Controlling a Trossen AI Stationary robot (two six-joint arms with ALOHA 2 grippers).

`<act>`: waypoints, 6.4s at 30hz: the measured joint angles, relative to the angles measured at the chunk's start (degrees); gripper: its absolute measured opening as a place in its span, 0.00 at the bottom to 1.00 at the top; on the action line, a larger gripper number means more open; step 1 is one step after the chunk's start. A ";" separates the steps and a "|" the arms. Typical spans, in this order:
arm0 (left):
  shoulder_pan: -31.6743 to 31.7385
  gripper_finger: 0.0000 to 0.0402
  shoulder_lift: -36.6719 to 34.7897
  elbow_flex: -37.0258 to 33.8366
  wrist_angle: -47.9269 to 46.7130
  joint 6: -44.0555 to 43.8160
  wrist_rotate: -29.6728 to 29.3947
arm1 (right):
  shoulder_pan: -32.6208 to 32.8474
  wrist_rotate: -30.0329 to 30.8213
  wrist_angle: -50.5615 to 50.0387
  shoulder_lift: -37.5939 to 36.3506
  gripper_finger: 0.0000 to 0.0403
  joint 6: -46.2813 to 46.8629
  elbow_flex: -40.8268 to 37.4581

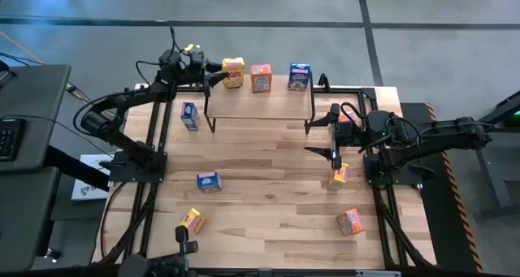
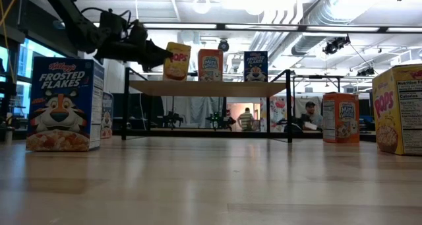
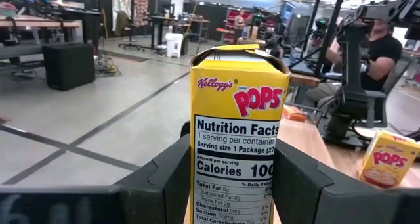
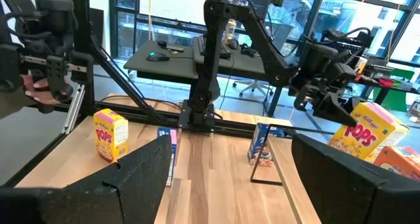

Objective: Stack cereal on shelf
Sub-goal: Put the middle yellow cereal box on the shelf, then put the top orange cereal box on the shelf aligned with the other orange cereal box

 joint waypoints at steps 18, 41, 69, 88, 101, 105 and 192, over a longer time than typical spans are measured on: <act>1.91 0.41 0.94 0.02 -1.39 2.96 1.12 | 0.00 0.02 0.00 0.00 0.77 0.01 0.00; 1.73 0.41 0.93 0.02 -1.50 4.00 -0.25 | 0.00 0.02 0.00 0.02 0.77 0.12 -0.02; 1.73 0.56 0.84 0.02 -4.39 1.70 -2.27 | 0.00 0.00 0.00 0.02 0.77 0.19 -0.02; 1.78 0.57 -6.33 0.02 -5.71 -1.45 -1.92 | 0.00 0.00 0.00 0.02 0.77 0.17 -0.02; 1.78 0.57 -15.81 0.02 -6.16 -5.93 -1.79 | 0.00 -0.02 0.00 0.02 0.77 3.00 -0.02; 1.65 0.57 -17.92 0.02 -6.15 -8.58 -1.79 | 0.00 -0.14 -0.38 0.02 0.77 6.25 -0.02; -16.10 0.57 -23.11 0.02 -4.89 -11.46 -2.43 | -35.36 11.08 -70.82 23.63 0.76 -17.98 13.37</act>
